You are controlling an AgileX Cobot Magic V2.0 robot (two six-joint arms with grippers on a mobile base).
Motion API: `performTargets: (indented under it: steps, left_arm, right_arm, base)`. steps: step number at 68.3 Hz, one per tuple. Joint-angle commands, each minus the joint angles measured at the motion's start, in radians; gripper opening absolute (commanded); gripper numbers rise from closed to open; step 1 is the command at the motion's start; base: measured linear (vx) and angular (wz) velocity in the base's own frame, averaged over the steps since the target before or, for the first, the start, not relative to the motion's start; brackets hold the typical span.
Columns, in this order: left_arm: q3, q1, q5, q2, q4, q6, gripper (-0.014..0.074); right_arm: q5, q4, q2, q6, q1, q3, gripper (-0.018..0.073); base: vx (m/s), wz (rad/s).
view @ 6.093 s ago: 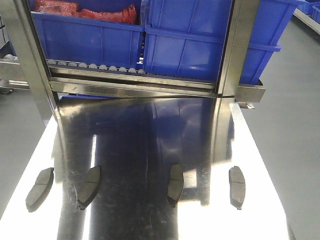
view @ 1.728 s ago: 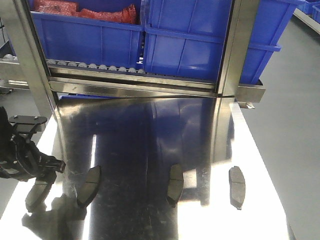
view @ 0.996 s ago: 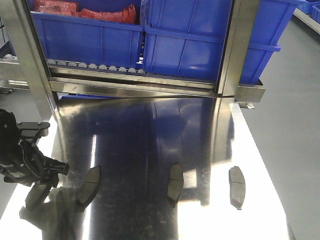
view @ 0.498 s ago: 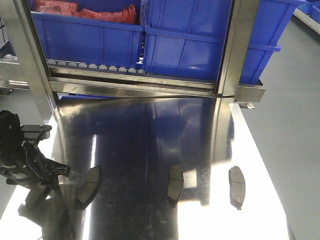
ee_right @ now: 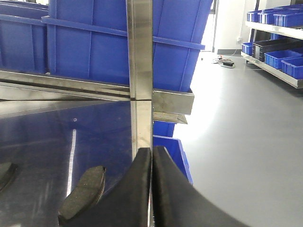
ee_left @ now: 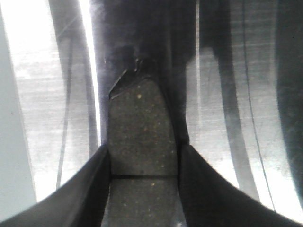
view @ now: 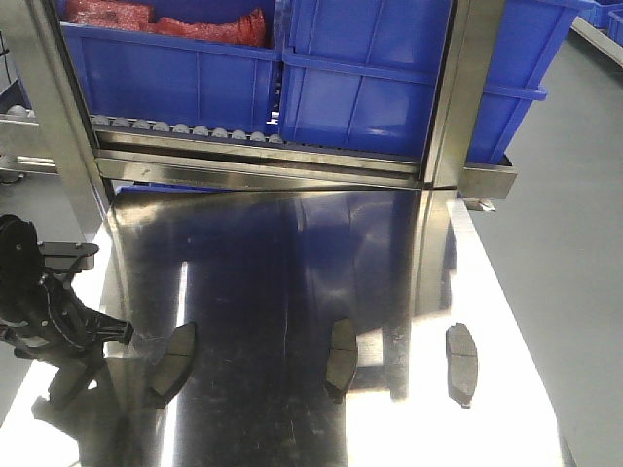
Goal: Move and align brake pads A on conveyor
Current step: 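Lower the left gripper onto the brake pad nearest it and close, then lift the grasped brake pad off the table with the left gripper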
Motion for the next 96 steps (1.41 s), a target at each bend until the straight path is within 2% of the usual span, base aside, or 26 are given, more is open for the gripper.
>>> performTargets:
  steps: [1, 16, 30, 47, 78, 96]
  left_arm:
    - [-0.005, -0.004, -0.005, -0.069, -0.015, -0.009, -0.0008]
    - [0.106, -0.004, -0.116, -0.253, -0.015, -0.019, -0.0008]
    - [0.287, -0.004, -0.256, -0.517, -0.016, -0.019, -0.0007]
    - [0.468, -0.004, -0.357, -0.855, -0.034, -0.018, -0.0007]
    - [0.561, -0.004, -0.351, -1.383, -0.042, 0.016, -0.0007]
    - [0.598, -0.004, -0.330, -1.554, -0.042, 0.015, -0.0006]
  right_arm:
    - [-0.073, -0.010, -0.009, -0.004, -0.006, 0.012, -0.0012]
    - [-0.073, -0.010, -0.009, -0.004, -0.006, 0.012, -0.0012]
    - [-0.073, -0.010, -0.009, -0.004, -0.006, 0.012, -0.0012]
    - [-0.073, -0.010, -0.009, -0.004, -0.006, 0.012, -0.0012]
    - [-0.073, -0.010, -0.009, -0.004, -0.006, 0.012, -0.0012]
    - [-0.073, -0.010, -0.009, -0.004, -0.006, 0.012, -0.0012]
  base:
    - [0.00, 0.00]
    - [0.00, 0.00]
    - [0.00, 0.00]
    - [0.00, 0.00]
    - [0.00, 0.00]
    - [0.00, 0.00]
